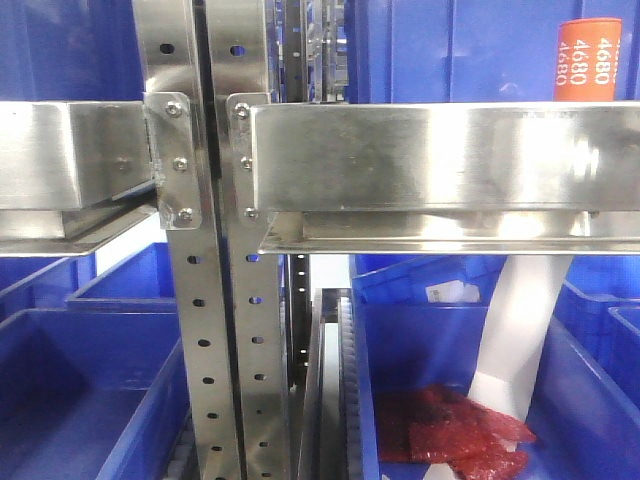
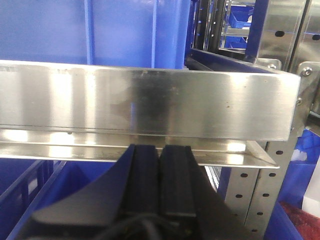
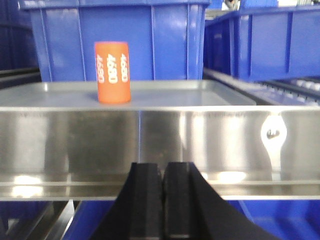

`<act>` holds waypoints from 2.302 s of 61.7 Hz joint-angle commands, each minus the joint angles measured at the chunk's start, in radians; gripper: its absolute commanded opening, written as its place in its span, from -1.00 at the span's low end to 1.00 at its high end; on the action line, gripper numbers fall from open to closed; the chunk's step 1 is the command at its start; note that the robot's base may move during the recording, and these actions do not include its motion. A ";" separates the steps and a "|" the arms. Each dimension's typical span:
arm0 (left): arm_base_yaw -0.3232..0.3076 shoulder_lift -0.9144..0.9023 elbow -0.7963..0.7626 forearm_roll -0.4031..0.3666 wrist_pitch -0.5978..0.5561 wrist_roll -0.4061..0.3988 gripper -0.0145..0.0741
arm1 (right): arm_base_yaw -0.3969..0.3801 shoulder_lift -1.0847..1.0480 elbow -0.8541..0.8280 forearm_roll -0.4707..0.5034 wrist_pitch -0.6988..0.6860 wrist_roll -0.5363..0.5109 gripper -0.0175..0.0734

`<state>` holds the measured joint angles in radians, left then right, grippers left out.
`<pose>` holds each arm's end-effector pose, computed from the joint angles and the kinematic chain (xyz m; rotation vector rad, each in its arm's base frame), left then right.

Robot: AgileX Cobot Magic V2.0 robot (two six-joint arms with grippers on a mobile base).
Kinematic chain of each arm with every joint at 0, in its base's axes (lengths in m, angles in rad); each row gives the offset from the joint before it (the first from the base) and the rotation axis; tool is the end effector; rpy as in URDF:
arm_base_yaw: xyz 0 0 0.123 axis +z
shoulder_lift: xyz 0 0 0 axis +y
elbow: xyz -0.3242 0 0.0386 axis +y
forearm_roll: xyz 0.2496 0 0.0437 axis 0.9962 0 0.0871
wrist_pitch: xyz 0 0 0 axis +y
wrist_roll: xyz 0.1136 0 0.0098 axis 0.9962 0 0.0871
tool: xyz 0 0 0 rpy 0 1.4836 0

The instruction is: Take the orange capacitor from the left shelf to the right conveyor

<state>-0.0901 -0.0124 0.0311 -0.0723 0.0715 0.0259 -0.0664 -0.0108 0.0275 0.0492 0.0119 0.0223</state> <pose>0.0395 -0.0042 0.1962 0.0386 1.5742 -0.1110 0.0394 -0.0025 0.2042 0.1037 1.5086 0.0045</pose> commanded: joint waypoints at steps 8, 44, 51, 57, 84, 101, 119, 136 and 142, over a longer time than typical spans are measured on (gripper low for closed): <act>-0.003 -0.012 -0.007 -0.002 -0.090 -0.001 -0.96 | 0.000 -0.003 -0.086 0.009 -0.090 0.027 -0.49; -0.003 -0.012 -0.007 -0.002 -0.090 -0.001 -0.96 | 0.006 0.672 -0.645 0.008 0.044 0.027 0.76; -0.003 -0.012 -0.007 -0.002 -0.090 -0.001 -0.96 | 0.043 0.792 -0.678 0.008 -0.048 0.027 0.78; -0.003 -0.012 -0.007 -0.002 -0.090 -0.001 -0.96 | 0.098 0.896 -0.705 0.008 -0.122 0.027 0.78; -0.003 -0.012 -0.007 -0.002 -0.090 -0.001 -0.96 | 0.151 1.294 -0.835 0.007 -0.311 0.027 0.78; -0.003 -0.012 -0.007 -0.002 -0.090 -0.001 -0.96 | 0.151 1.471 -0.863 0.007 -0.496 0.027 0.78; -0.003 -0.012 -0.007 -0.002 -0.090 -0.001 -0.96 | 0.151 1.562 -0.863 0.007 -0.600 0.027 0.42; -0.003 -0.012 -0.007 -0.002 -0.090 -0.001 -0.96 | 0.151 1.497 -0.863 0.006 -0.590 0.027 -0.47; -0.003 -0.012 -0.007 -0.002 -0.090 -0.001 -0.96 | 0.151 1.426 -0.863 -0.023 -0.534 0.027 -0.47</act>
<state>-0.0901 -0.0124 0.0311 -0.0723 0.0715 0.0259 0.0832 1.5117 -0.7986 0.0501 -0.4658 0.0530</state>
